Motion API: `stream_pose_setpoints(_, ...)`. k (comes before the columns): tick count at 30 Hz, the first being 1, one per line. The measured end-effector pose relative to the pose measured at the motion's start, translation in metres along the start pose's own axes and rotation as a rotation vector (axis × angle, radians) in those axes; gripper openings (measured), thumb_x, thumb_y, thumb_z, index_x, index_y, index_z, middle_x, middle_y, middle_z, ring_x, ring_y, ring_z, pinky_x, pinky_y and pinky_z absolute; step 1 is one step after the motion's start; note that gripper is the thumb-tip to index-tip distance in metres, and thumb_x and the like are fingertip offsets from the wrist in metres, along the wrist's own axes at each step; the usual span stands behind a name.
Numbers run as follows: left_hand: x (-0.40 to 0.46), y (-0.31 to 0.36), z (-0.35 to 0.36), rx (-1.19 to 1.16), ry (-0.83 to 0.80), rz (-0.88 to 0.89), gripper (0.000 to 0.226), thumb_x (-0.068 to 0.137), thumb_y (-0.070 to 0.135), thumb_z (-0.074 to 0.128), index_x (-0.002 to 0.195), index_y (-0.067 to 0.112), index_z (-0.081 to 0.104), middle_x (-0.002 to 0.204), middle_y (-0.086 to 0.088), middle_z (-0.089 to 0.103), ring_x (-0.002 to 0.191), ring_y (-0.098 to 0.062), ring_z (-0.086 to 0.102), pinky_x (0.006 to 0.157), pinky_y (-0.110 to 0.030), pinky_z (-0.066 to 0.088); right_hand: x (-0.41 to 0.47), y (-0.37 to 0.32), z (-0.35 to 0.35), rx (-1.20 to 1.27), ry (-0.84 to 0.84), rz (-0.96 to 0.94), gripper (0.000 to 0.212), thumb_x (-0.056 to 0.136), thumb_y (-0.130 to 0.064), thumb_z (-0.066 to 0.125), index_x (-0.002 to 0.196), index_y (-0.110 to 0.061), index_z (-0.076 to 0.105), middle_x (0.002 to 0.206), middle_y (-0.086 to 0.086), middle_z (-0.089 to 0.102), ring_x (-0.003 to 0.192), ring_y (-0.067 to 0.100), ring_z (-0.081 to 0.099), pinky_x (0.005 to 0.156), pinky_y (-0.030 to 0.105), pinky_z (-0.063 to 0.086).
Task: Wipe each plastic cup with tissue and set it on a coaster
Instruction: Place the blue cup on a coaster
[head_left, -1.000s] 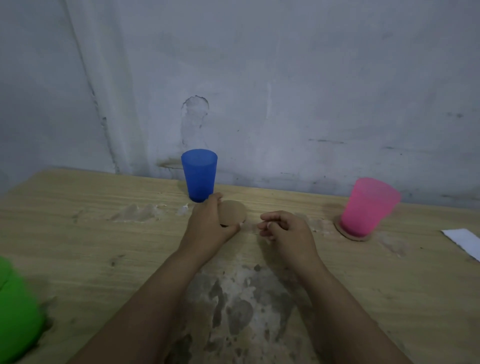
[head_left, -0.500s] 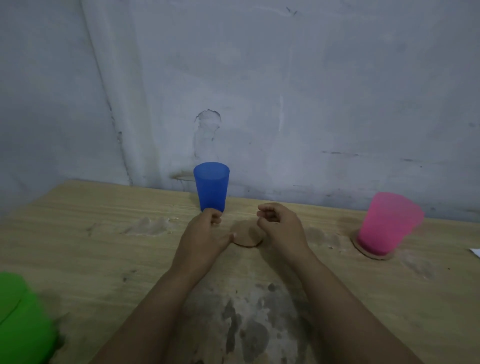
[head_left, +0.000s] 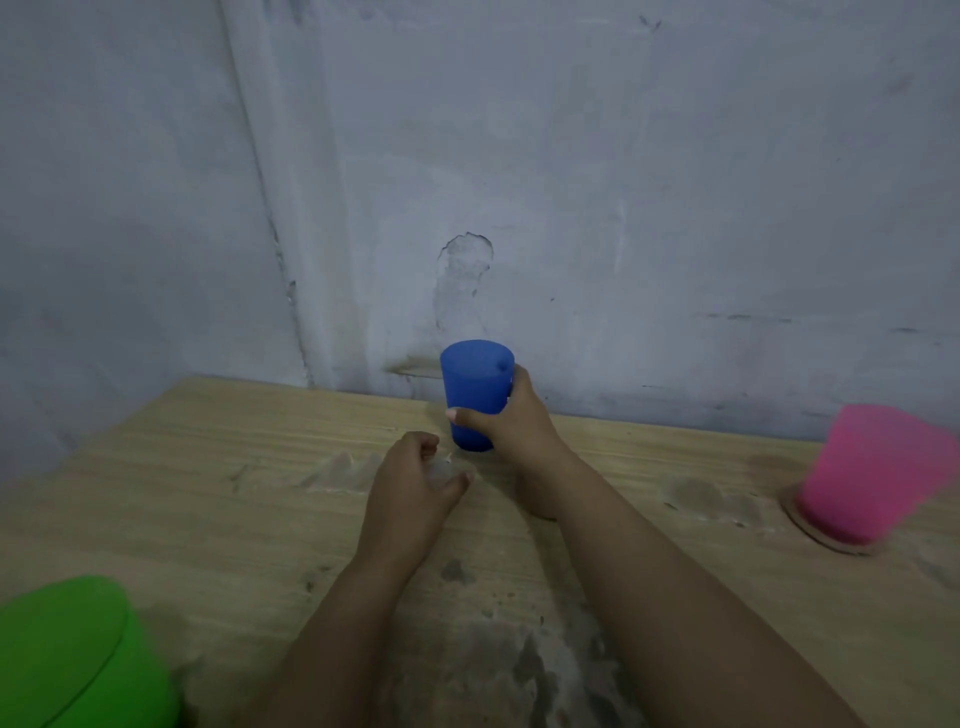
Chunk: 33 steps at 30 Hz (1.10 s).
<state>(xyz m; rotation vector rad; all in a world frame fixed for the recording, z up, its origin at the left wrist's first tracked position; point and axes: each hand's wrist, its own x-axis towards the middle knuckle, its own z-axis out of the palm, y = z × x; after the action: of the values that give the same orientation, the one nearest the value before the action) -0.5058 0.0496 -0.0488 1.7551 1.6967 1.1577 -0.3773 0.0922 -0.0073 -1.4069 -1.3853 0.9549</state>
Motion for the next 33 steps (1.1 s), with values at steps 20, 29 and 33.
stream_pose_setpoints(20, -0.026, 0.029, 0.022, 0.061, -0.273, 0.126, 0.089, 0.068, 0.046, 0.079, 0.142, 0.022, 0.036, 0.137, 0.004, 0.046, 0.123, -0.011, 0.044, 0.098, -0.026, 0.037, -0.06, 0.011, -0.085, 0.043, 0.174, 0.03, 0.082, 0.069, -0.035, 0.079, 0.135, -0.024, 0.032, 0.145, 0.0, 0.04, 0.129, 0.024, 0.044, 0.098, 0.041, 0.047)
stream_pose_setpoints(29, -0.028, 0.028, 0.03, 0.07, -0.269, 0.148, 0.091, 0.066, 0.048, 0.079, 0.141, 0.024, 0.034, 0.119, 0.01, 0.052, 0.11, -0.005, 0.045, 0.086, -0.02, 0.035, -0.079, 0.02, -0.082, 0.077, 0.19, -0.012, 0.076, 0.071, -0.031, 0.079, 0.132, -0.026, 0.034, 0.141, -0.001, 0.043, 0.121, 0.021, 0.049, 0.085, 0.03, 0.05)
stream_pose_setpoints(33, -0.026, 0.031, 0.034, 0.079, -0.259, 0.165, 0.093, 0.066, 0.048, 0.079, 0.142, 0.024, 0.032, 0.121, 0.008, 0.053, 0.107, -0.005, 0.045, 0.082, -0.021, 0.036, -0.078, 0.018, -0.082, 0.079, 0.197, -0.034, 0.074, 0.072, -0.031, 0.078, 0.132, -0.027, 0.035, 0.14, -0.002, 0.043, 0.12, 0.019, 0.048, 0.081, 0.026, 0.049)
